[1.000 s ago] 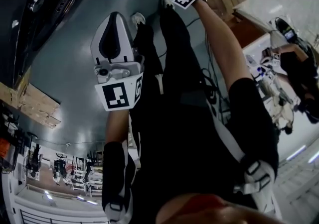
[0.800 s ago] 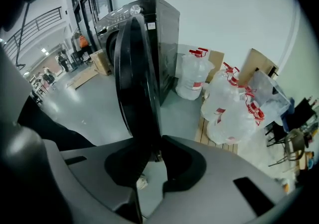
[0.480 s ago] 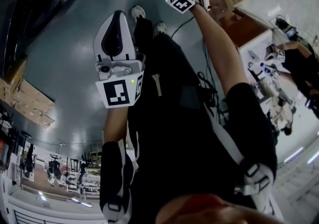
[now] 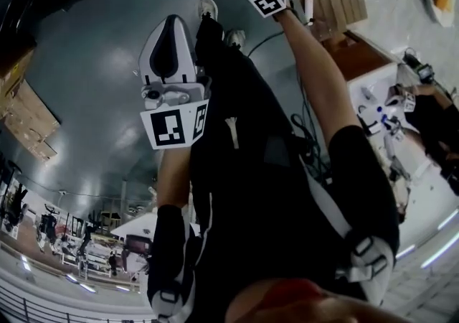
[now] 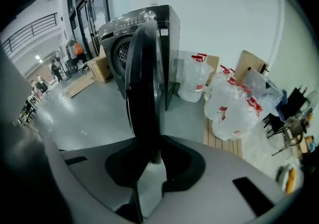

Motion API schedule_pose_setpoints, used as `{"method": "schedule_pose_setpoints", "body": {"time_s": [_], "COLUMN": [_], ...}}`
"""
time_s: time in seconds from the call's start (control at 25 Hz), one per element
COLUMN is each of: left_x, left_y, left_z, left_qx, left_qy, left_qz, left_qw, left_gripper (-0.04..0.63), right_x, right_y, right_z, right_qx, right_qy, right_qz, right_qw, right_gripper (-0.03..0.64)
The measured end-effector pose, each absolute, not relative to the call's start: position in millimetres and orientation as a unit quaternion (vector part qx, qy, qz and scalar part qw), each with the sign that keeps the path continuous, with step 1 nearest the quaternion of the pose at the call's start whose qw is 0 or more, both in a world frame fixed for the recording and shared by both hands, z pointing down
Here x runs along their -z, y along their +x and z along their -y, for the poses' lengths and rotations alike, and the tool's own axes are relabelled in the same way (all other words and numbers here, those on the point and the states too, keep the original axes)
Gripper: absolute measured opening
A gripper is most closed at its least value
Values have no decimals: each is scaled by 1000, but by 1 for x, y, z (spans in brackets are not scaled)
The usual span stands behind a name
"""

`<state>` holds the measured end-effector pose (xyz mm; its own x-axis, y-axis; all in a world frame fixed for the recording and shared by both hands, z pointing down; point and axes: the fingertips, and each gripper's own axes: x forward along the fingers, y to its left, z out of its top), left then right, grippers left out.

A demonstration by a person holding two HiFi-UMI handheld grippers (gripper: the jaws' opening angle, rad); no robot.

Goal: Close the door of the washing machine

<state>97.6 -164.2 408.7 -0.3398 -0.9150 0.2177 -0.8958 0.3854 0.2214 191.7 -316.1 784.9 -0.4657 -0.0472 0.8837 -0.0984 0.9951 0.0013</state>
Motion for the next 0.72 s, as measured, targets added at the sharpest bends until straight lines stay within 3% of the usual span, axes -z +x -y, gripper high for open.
{"method": "schedule_pose_setpoints", "body": {"time_s": [0.72], "left_x": [-422], "left_y": [67], "left_z": [16], "left_qx": [61], "left_qy": [471], "left_qz": [867], "left_qw": [150], "left_gripper": [5], "right_x": [-796], "right_y": [166], "right_z": [188], "right_qx": [-63], "right_qy": [98], "right_qz": [859], "right_qw": [498], "right_gripper": [58]}}
